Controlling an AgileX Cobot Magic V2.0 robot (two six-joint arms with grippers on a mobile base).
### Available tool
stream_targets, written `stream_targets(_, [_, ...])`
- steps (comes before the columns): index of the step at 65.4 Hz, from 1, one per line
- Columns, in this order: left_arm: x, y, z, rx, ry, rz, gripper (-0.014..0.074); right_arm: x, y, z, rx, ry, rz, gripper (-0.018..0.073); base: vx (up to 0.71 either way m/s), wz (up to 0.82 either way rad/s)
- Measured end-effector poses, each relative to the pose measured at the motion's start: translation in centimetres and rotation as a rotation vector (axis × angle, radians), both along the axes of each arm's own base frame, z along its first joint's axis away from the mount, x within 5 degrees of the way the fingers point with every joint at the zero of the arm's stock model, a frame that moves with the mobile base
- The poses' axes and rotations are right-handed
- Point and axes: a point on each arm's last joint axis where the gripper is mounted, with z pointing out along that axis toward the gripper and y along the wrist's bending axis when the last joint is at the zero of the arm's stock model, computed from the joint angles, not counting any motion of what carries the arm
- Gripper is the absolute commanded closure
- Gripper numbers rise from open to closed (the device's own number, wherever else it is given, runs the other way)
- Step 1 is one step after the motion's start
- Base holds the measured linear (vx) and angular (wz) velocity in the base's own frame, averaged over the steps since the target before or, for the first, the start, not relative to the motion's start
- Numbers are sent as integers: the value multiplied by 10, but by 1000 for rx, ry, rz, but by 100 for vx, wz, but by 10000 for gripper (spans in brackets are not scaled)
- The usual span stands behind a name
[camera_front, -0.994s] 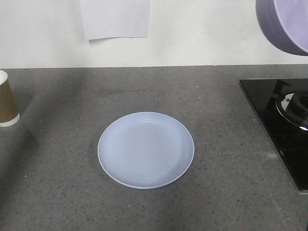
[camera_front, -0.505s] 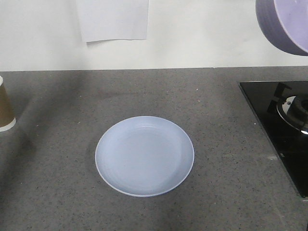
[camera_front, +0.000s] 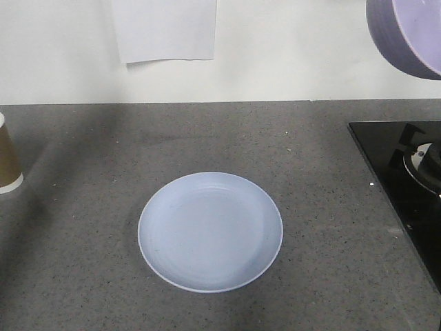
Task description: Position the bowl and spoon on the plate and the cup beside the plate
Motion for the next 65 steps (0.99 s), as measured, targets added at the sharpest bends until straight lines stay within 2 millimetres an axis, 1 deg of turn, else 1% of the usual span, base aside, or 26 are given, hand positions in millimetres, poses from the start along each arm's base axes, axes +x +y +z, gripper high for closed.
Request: stream_targets(65, [0, 0, 0, 0, 0, 0, 603, 0, 0, 0, 0, 0, 0, 565, 0, 1])
